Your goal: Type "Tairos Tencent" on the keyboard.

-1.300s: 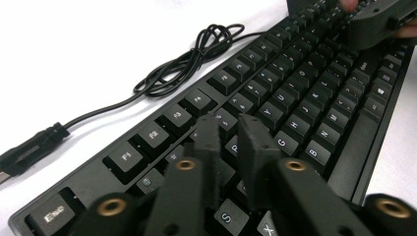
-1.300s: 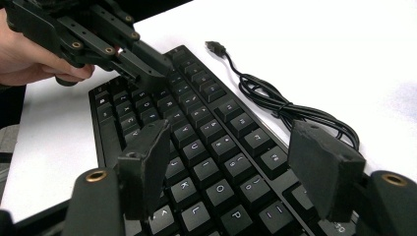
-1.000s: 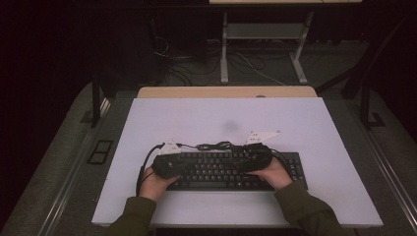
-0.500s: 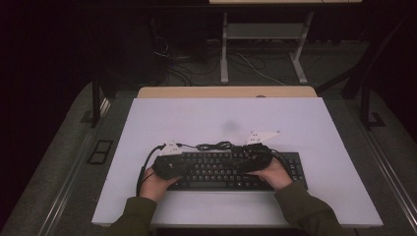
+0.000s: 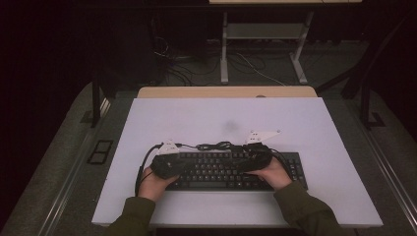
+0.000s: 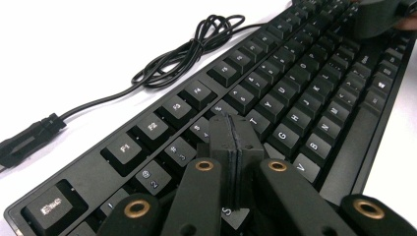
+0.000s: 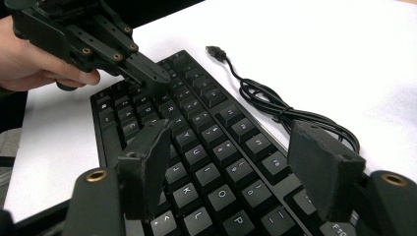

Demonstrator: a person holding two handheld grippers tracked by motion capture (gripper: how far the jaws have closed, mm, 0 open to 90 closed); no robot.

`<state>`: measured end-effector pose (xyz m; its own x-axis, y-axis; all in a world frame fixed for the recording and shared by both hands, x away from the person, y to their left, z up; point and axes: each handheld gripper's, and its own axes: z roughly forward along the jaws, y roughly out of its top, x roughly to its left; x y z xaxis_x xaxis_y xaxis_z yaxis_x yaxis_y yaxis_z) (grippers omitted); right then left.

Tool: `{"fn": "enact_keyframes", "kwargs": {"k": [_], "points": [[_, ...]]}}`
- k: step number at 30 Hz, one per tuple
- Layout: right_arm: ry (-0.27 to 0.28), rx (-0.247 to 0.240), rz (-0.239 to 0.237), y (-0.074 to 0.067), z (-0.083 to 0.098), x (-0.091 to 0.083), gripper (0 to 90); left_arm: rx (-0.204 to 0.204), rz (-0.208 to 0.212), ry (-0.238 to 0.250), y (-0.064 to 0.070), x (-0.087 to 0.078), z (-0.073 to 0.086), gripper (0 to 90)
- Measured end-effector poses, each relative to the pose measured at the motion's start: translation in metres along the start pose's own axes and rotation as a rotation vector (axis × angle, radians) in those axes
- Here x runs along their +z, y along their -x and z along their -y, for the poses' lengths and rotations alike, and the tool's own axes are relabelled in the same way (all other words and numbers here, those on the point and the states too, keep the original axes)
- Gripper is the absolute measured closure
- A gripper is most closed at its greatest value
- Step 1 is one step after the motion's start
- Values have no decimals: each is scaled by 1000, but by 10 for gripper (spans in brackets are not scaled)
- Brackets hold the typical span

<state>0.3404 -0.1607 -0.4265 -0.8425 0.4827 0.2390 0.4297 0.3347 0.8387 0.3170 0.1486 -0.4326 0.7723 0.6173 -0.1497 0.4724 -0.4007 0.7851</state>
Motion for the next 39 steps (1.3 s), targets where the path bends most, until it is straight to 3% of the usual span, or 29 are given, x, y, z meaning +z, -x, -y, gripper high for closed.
{"fn": "enact_keyframes", "kwargs": {"k": [11,19,27,31,39], "points": [[1,13,-9,-4,-5,10,325,-6,14,14,1,-5,1,734],[-6,14,-22,-6,-8,16,330,-16,-1,30,1,-9,2,605],[-24,-1,-40,-11,-7,20,448,-16,-9,23,2,-8,3,459],[-38,-7,-54,-13,-6,20,554,-20,-11,29,2,-8,4,400],[-85,-46,-86,-22,-4,25,721,-27,-9,37,4,-6,5,337]]}}
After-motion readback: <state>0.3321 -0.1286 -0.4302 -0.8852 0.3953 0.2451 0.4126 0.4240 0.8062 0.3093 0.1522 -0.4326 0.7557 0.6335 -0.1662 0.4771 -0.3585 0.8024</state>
